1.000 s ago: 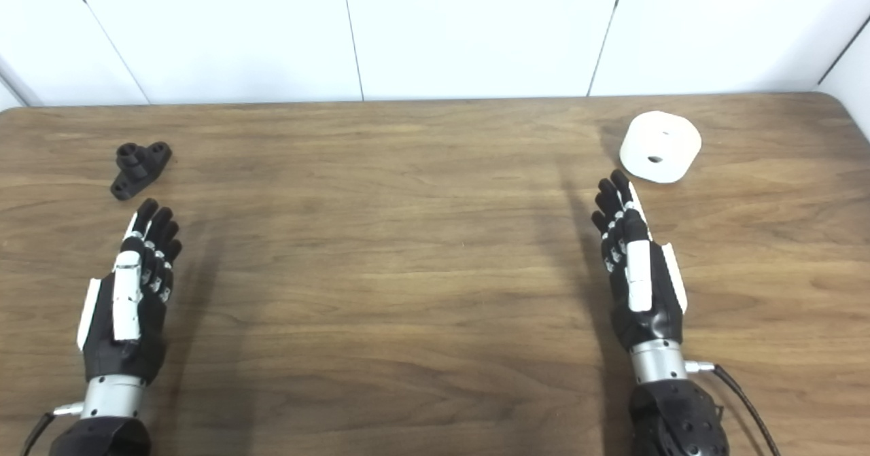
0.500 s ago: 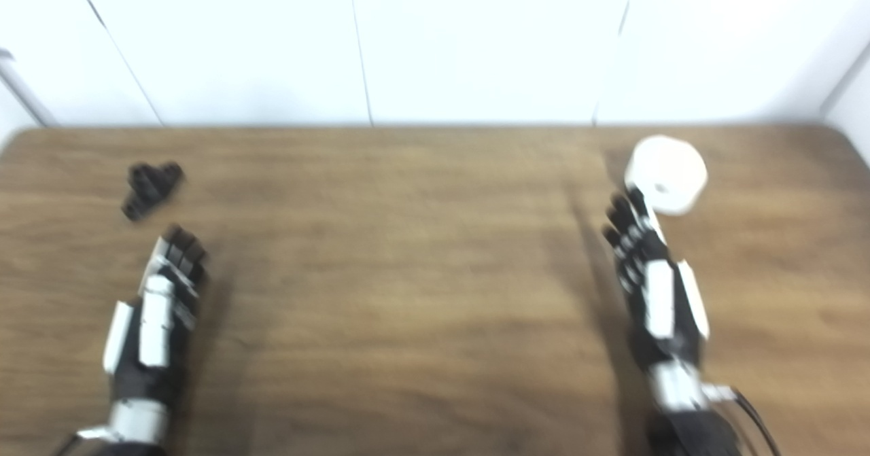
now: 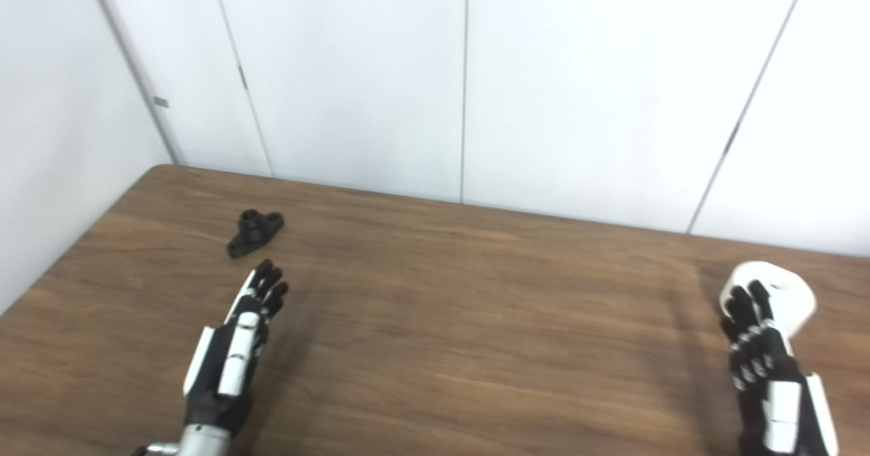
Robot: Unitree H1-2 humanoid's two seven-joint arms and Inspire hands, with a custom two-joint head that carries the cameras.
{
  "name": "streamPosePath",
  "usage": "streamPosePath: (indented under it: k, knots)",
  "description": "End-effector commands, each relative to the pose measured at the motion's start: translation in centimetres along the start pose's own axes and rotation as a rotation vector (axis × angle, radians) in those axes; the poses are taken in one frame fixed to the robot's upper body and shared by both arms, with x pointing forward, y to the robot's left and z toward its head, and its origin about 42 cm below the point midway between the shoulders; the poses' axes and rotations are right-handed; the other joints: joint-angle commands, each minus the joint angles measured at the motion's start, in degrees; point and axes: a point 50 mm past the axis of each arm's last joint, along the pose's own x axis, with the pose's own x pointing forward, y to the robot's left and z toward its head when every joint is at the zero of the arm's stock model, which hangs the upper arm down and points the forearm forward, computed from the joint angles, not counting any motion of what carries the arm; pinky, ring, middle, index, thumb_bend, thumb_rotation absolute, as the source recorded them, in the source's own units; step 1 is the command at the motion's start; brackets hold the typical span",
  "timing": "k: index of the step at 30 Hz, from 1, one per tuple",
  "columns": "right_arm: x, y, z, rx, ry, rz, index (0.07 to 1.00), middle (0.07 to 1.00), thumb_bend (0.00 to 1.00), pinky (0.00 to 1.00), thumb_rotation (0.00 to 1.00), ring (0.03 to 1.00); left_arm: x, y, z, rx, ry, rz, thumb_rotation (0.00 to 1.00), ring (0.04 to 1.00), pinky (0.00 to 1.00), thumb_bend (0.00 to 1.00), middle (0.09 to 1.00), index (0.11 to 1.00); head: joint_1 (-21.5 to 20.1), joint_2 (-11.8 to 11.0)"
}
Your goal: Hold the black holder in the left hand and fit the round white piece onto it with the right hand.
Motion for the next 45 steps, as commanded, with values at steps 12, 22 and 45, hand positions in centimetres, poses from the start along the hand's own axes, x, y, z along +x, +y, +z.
streamPosePath:
  k: [12,22,45]
  knots:
    - [-4.3,-1.4,-4.3,0.002,0.127,-0.057,0.975,0.948,0.59,1.00,0.96,0.977,-1.6,-2.1,-2.5,-0.012,0.067,0.019,0.95,0.938,0.97,0.33,0.964,0.980,0.2,-1.3]
    - [-4.6,-1.1,-4.2,0.010,0.134,-0.061,0.976,0.942,0.59,0.99,0.97,0.972,-1.7,-1.9,-2.3,-0.019,0.069,0.021,0.97,0.947,0.98,0.33,0.966,0.983,-1.2,-0.9]
    - [-7.6,-1.0,-0.5,-0.001,0.169,-0.022,0.963,0.951,0.65,0.96,0.98,0.960,-5.2,-1.2,1.1,-0.021,0.093,0.016,0.88,0.955,0.96,0.33,0.961,0.983,-5.4,5.0]
